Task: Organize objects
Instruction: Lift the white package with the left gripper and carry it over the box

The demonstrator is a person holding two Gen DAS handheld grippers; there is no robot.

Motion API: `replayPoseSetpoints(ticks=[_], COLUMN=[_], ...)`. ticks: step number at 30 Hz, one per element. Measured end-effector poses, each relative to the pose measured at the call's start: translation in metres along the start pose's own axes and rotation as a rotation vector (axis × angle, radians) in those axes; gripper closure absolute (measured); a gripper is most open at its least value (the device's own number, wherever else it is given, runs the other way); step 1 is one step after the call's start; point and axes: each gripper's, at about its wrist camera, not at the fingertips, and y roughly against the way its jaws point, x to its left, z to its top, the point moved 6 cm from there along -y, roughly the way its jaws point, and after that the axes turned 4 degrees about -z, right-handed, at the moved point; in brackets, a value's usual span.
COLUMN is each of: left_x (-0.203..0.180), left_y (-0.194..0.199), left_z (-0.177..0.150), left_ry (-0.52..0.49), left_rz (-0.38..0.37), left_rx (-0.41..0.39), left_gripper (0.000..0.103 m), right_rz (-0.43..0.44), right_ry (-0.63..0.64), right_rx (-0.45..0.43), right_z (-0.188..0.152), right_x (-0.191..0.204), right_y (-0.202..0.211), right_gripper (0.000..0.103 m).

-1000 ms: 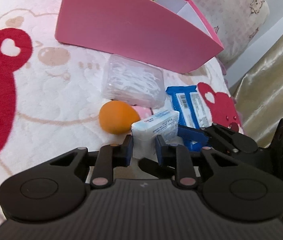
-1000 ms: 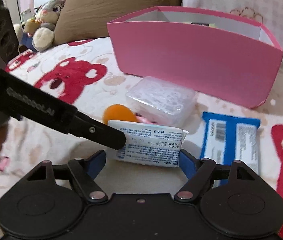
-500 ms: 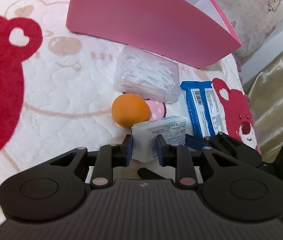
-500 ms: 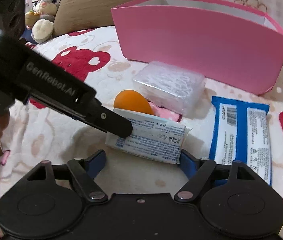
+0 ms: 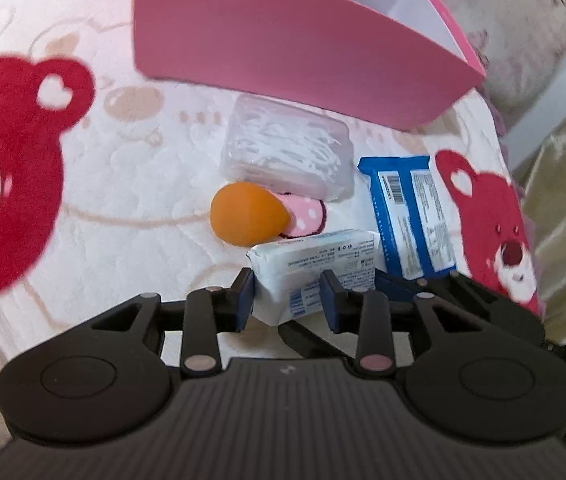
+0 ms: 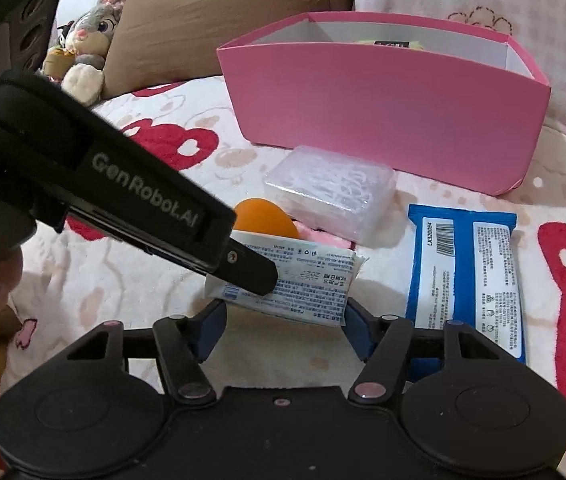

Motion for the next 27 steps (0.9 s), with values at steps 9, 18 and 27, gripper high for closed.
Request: replayPoseSetpoints(ticks=[9,18,27], left_x=[-0.008,-0.013,-0.017], left_y=[-0.001,0.024,0.053], left_z=[-0.005,-0.008,0.004], left_ry=[-0.037,-0.099,-0.134], left_rz=[-0.040,-0.141,-0.212], left_rx=[0.034,0.071,0.084], left_gripper=[0.070,0.070,0.070], right_rz=[-0.028,-0.033,-0.099], right_ry=[-0.013,-0.042,-0.063], right_rx=[0.036,0.061,0.039], right_z=[-0.005,0.004,0.026], right_x=[-0.003,0.005,0.019], right_y=[0.010,0.043,0.068], right_gripper=[0.035,0.035,0.036])
